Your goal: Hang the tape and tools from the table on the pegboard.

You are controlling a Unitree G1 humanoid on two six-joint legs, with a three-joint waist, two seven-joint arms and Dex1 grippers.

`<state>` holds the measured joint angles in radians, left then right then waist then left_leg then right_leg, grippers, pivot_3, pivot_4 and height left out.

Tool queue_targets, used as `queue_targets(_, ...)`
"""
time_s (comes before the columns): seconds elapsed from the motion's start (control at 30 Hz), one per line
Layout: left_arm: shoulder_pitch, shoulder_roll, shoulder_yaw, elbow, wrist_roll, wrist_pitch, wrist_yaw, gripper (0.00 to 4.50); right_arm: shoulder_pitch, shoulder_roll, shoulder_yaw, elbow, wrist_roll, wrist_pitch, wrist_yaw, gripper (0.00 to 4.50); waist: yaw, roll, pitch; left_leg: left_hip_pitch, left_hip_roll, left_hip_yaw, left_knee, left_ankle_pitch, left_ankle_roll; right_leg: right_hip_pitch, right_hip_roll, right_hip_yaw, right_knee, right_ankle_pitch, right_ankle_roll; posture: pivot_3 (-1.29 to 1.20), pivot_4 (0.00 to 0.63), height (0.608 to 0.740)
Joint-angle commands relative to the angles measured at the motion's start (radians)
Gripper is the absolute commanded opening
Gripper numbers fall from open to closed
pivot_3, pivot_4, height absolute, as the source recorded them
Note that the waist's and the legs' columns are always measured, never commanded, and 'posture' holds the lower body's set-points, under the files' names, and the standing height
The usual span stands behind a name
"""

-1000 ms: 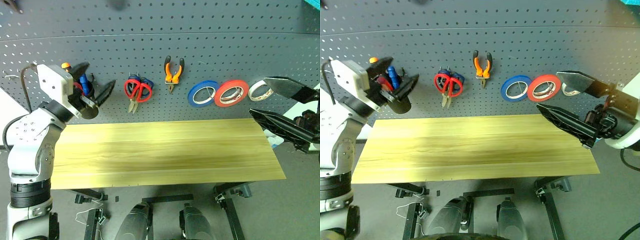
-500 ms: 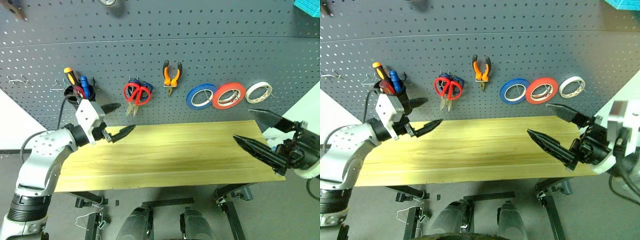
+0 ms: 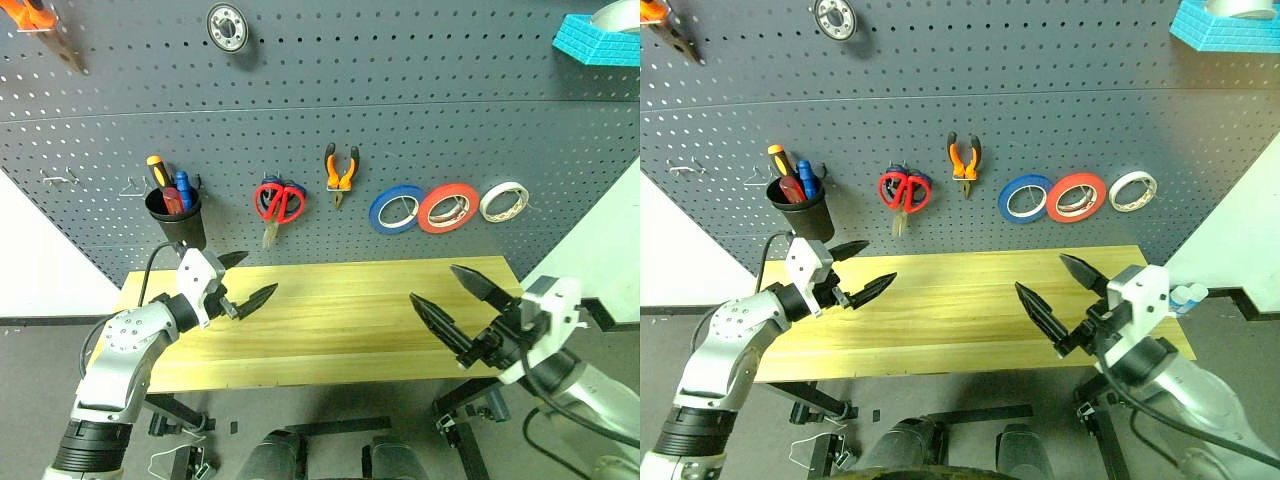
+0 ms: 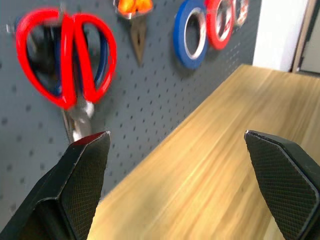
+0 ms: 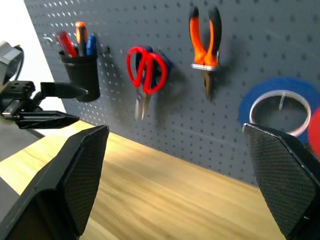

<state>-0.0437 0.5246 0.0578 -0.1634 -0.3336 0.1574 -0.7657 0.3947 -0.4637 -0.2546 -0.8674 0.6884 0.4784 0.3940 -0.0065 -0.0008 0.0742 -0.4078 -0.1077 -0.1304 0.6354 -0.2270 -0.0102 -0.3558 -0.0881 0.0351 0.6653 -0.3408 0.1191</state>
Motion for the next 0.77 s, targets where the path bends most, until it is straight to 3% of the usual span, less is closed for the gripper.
queue_targets(0.03, 0.013, -0.015, -0.001, 0.013, 0.008, -0.030, 0.003, 4.48, 0.035, 0.062, 0.056, 0.018, -0.086, -0.075, -0.031, 4.50, 0.000, 0.000, -0.008, 0.001, 0.000, 0.001, -0.002, 0.000, 0.000, 0.000, 0.000, 0.001, 0.000, 0.000, 0.000, -0.01, 0.000, 0.740)
queue_targets(0.4, 0.101, -0.069, 0.007, 0.087, 0.043, -0.098, 0.030, 4.48, 0.258, 0.233, 0.104, 0.168, -0.257, -0.281, -0.053, 4.50, 0.020, 0.003, -0.025, 0.005, 0.000, 0.004, -0.006, 0.000, 0.000, 0.000, 0.001, 0.007, 0.000, -0.001, -0.001, -0.02, 0.000, 0.740)
queue_targets(0.77, 0.096, -0.100, 0.060, 0.278, -0.116, -0.069, -0.121, 4.48, 0.415, 0.329, 0.132, 0.373, -0.263, -0.489, 0.052, 4.50, 0.019, 0.007, -0.033, 0.009, 0.001, 0.004, -0.008, -0.002, -0.003, 0.003, 0.001, 0.009, 0.000, -0.005, -0.008, -0.02, 0.000, 0.740)
